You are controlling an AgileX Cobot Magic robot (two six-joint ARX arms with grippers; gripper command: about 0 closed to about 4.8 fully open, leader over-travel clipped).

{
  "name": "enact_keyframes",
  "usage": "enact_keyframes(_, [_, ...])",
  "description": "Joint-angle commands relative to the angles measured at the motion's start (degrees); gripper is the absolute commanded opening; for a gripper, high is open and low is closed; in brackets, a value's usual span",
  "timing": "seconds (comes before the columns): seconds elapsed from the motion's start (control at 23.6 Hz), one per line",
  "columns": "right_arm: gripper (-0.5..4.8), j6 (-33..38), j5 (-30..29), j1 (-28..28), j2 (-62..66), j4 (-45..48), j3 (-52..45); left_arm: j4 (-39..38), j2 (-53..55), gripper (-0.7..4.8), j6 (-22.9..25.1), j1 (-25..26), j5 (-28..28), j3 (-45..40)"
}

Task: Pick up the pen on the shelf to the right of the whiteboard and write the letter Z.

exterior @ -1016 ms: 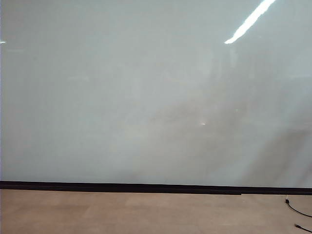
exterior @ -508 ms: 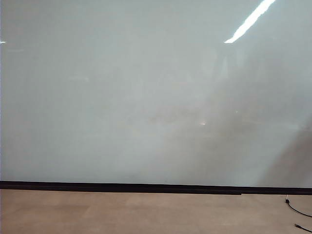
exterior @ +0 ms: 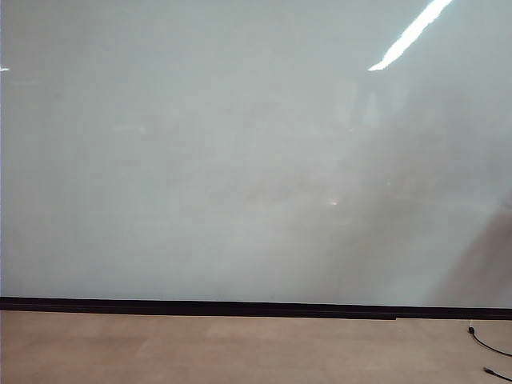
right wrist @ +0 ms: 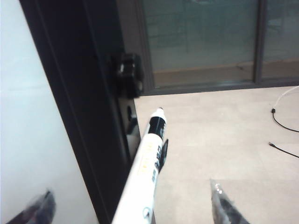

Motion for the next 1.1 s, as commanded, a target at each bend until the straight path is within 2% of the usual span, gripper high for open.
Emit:
enact_keyframes(0.04, [4.17,0.5,-0.3,0.0,-0.2,0.9,0.2,0.6,0.0,-0.04,0.2,0.0,0.0,0.1])
enact_keyframes(0.13, [4.15,0.6,0.3,0.0,-0.2,0.9,0.2,0.6,0.0,-0.05,0.2,0.0,0.0,0.1])
enact_keyframes(0.21, [3.85,0.6,1.7,0.3,-0.2,0.9,0.2,0.6,0.0,-0.04,0.2,0.0,0.0,0.1])
enact_keyframes(0.38, [3.84,0.6,2.1,0.4,-0.2,0.9,0.2,0.6,0.0,-0.04,0.2,0.0,0.0,0.1])
enact_keyframes(0.55, [3.32,0.6,2.0,0.4,-0.2,0.9,0.6,0.6,0.0,-0.05,0.2,0.0,0.0,0.1])
enact_keyframes(0.85, [3.31,-1.2,1.6,0.4,-0.2,0.9,1.4,0.6,0.0,-0.04,0.2,0.0,0.0,0.1])
enact_keyframes(1.1, [3.04,-3.5,1.4,0.4,-0.2,0.9,1.4,0.6,0.0,-0.05,0.2,0.0,0.0,0.1])
